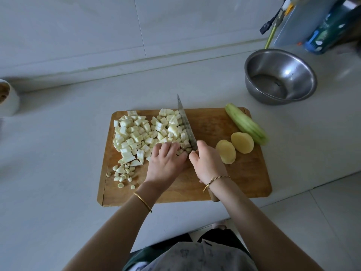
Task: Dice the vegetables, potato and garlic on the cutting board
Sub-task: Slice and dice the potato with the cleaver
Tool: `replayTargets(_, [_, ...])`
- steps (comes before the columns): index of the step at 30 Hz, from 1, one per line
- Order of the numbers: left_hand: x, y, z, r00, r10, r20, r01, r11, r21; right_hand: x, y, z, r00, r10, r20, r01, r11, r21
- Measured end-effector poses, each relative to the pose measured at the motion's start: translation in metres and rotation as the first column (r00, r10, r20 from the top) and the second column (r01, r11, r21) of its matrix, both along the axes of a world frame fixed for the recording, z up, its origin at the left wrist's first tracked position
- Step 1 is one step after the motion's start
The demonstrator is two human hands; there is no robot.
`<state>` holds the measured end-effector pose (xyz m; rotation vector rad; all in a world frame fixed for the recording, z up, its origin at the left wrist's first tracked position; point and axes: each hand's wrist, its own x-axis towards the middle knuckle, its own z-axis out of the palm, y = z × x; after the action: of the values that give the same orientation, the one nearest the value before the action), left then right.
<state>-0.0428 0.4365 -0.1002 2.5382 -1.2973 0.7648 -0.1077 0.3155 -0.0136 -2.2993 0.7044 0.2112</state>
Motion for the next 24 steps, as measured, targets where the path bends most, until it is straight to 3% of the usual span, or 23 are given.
replayTargets(6, [-0.005, -0.002, 0.000, 1.000, 0.024, 0.014, -0.024, 1.000, 0.011, -0.010, -0.015, 0.003, 0.999, -0.035, 0.029, 0.034, 0.999, 0.039])
replayTargets(15, [-0.008, -0.011, 0.007, 1.000, 0.021, 0.003, -0.021, 0.995, -0.094, -0.025, -0.030, 0.000, 0.982, -0.148, 0.121, 0.115, 0.964, 0.239])
replayTargets(24, [-0.005, -0.043, 0.017, 0.993, 0.102, -0.052, -0.104, 0.994, -0.031, -0.028, -0.036, 0.002, 0.969, -0.201, 0.146, 0.123, 0.898, 0.422])
